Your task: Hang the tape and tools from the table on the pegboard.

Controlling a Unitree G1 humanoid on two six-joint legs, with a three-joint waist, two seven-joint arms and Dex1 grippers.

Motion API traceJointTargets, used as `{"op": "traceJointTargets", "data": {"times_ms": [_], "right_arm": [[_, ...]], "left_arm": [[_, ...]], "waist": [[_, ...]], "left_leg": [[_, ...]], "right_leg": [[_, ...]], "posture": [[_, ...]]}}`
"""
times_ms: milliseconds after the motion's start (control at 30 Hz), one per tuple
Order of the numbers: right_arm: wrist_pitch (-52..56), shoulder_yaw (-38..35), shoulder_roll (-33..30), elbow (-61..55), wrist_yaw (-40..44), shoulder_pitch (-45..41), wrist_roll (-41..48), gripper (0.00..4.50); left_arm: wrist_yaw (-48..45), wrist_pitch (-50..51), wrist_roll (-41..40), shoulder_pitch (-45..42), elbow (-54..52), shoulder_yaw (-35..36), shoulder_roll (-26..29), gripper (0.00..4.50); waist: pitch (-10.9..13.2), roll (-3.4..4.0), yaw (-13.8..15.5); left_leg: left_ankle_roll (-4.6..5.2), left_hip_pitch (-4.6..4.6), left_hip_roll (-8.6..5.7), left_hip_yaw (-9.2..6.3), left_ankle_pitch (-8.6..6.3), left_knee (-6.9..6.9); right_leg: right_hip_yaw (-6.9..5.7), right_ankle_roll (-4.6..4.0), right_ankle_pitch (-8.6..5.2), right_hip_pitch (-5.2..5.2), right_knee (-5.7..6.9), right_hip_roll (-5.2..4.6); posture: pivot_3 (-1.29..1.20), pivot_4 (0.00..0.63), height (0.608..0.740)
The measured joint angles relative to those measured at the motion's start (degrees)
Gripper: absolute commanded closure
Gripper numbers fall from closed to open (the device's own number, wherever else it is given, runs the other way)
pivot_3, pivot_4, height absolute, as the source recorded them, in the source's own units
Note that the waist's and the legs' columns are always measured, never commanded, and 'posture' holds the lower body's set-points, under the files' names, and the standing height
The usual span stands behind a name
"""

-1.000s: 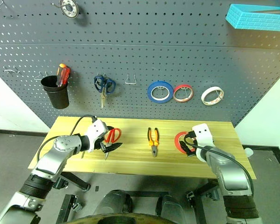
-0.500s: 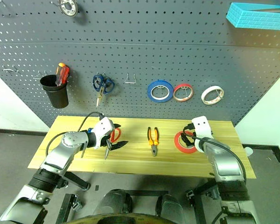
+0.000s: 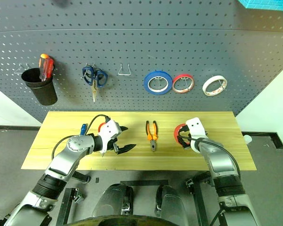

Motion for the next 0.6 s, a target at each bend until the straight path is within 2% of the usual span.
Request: {"op": "traceJointTargets", "data": {"times_ms": [267,600], "right_arm": [[-2.9,3.3,3.4,8.7,0.9,-4.2,-1.7,0.03],[-8.9,3.7,3.1,18.4,2.4,-9.8,-4.5,0.03]], "left_arm": [[0.0,2.6,-0.3,0.7,-3.8,0.0,0.3,0.00],[1.1,5.1,-0.7,3.5,-7.5,0.1,1.2,0.00]], "waist": [[2.3,0.05,-1.0],[3.1,0.12,-1.3]], "left_leg": [[-0.05,0.01,0.02,-0.01,0.03,0.00],[-0.10,-0.04,0.01,0.00,0.06,-0.03]], "right_leg": [[0.00,0.16,0.09,-0.03,0.05,-0.01],[-0.01,0.25,0.06,-0.07,0.05,-0.04]], "posture": [[0.30,0.227,0.718],[0.31,0.233,0.718]]}}
